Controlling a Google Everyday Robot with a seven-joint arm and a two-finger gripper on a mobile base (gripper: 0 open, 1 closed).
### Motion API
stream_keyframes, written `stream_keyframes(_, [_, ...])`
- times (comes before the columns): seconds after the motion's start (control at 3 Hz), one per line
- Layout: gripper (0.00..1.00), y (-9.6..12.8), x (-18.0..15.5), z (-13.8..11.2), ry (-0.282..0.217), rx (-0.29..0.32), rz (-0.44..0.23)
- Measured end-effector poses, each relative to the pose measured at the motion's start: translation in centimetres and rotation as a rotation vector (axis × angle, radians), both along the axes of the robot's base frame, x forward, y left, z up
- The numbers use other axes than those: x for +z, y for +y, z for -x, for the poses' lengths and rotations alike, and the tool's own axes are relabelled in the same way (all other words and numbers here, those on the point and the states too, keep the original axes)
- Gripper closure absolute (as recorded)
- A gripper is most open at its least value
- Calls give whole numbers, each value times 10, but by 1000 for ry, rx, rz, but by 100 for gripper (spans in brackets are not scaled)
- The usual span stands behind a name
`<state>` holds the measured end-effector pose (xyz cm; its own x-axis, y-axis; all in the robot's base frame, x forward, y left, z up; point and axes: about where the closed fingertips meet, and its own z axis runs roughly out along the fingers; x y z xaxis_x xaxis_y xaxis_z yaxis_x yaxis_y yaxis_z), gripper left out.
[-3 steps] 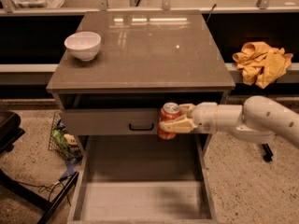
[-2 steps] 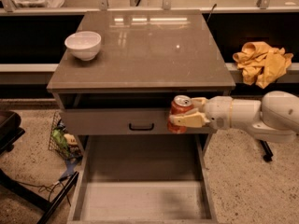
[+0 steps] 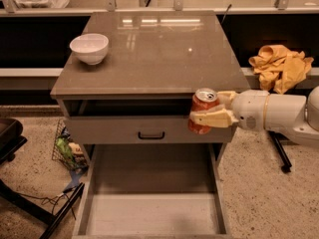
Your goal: Pick coke can from middle drawer and place on counter
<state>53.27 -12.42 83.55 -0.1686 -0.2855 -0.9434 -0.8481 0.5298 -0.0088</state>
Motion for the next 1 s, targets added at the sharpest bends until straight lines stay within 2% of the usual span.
stream_keyframes(0.33, [100,0,27,-13,-12,-20,6])
stream_keyframes(0.67, [100,-1,95,-61,-40,-70,7])
stream_keyframes(1.0, [100,1,134,-101,-71,-87,-4])
